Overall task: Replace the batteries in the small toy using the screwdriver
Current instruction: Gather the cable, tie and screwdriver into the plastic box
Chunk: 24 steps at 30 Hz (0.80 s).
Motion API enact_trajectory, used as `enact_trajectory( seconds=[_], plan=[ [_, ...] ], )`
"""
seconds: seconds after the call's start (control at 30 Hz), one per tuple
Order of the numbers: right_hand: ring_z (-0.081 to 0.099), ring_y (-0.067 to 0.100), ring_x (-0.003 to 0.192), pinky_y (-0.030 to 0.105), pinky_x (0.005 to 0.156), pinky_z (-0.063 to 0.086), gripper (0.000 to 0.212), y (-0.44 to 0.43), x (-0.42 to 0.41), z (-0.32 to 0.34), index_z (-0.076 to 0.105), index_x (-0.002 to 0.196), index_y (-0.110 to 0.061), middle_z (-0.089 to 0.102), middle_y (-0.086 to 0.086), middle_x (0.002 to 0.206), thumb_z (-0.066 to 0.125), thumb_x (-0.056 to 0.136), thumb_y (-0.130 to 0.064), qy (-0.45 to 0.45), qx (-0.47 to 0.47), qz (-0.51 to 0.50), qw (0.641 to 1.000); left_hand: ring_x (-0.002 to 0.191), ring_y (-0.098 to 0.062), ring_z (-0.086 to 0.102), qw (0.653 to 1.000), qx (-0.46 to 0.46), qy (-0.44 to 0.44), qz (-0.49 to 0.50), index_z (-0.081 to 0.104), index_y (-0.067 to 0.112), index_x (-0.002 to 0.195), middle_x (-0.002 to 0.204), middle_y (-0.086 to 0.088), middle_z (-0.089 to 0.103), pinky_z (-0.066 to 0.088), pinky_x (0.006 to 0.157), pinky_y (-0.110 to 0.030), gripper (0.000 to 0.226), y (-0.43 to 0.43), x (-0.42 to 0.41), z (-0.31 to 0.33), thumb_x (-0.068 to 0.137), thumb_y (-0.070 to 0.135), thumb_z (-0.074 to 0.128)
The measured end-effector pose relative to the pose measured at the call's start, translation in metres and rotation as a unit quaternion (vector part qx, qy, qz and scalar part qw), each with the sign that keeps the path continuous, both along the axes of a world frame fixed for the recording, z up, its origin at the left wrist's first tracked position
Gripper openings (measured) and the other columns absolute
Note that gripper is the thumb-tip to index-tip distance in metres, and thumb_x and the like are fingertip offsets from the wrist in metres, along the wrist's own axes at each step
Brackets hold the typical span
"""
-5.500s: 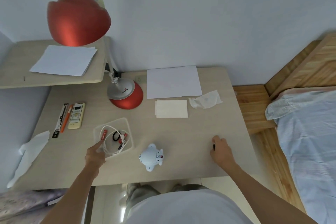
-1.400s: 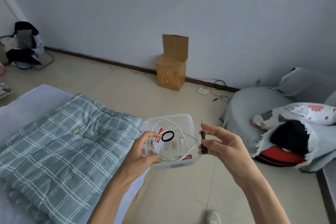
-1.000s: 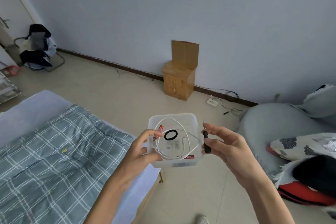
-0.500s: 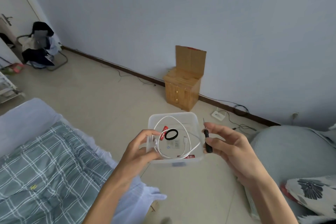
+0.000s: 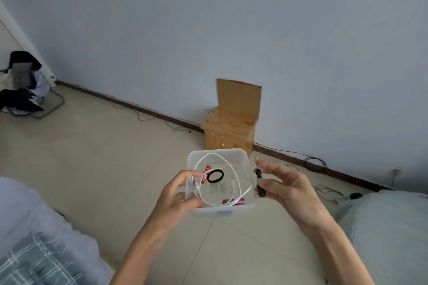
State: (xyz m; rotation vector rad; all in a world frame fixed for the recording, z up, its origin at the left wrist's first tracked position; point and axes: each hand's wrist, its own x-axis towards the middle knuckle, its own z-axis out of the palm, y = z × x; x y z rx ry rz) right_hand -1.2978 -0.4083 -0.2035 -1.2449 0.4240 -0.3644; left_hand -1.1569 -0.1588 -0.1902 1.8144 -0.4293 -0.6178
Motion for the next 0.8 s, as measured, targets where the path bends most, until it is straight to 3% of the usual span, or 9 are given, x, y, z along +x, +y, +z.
enact_trajectory(
  seconds=[0.23, 0.53, 0.7, 0.8],
  plan=[
    [0.071, 0.037, 0.082, 0.042, 0.085, 0.059, 0.037, -0.042, 0.112, -0.003, 0.078, 0.123, -0.013, 0.072, 0.017, 0.119, 0.079, 0.088, 0.0, 0.006, 0.0, 0.0, 1.0, 0.1, -0.026, 0.079, 1.0, 0.017, -0.01, -0.004, 0.065, 0.035, 0.135, 0.124, -0.003, 0.072, 0.054, 0.105, -0.051, 0.059, -0.04, 0.113, 0.0, 0.088, 0.001, 0.075],
    [0.068, 0.035, 0.081, 0.037, 0.081, 0.06, 0.035, -0.115, 0.257, -0.02, 0.078, 0.121, -0.012, 0.071, 0.018, 0.116, 0.077, 0.089, 0.002, 0.005, 0.001, 0.001, 1.0, 0.097, -0.028, 0.081, 1.0, 0.018, -0.004, -0.009, 0.067, 0.034, 0.133, 0.126, -0.005, 0.071, 0.057, 0.1, -0.05, 0.058, -0.117, 0.262, -0.017, 0.088, -0.002, 0.076],
    [0.072, 0.034, 0.084, 0.037, 0.08, 0.062, 0.035, -0.173, 0.351, -0.025, 0.078, 0.121, -0.014, 0.077, 0.009, 0.114, 0.078, 0.09, 0.002, 0.012, -0.024, 0.004, 1.0, 0.098, -0.02, 0.08, 1.0, 0.006, -0.018, -0.019, 0.07, 0.038, 0.129, 0.122, 0.016, 0.073, 0.057, 0.084, -0.029, 0.058, -0.177, 0.358, -0.021, 0.087, -0.001, 0.08],
    [0.077, 0.033, 0.092, 0.041, 0.085, 0.064, 0.033, -0.205, 0.402, -0.024, 0.078, 0.12, -0.014, 0.077, 0.004, 0.118, 0.078, 0.091, 0.0, 0.014, -0.042, 0.0, 0.999, 0.098, -0.017, 0.076, 1.0, 0.01, -0.019, -0.018, 0.069, 0.042, 0.13, 0.121, 0.018, 0.073, 0.056, 0.081, -0.031, 0.058, -0.209, 0.411, -0.024, 0.088, 0.003, 0.08]
  ],
)
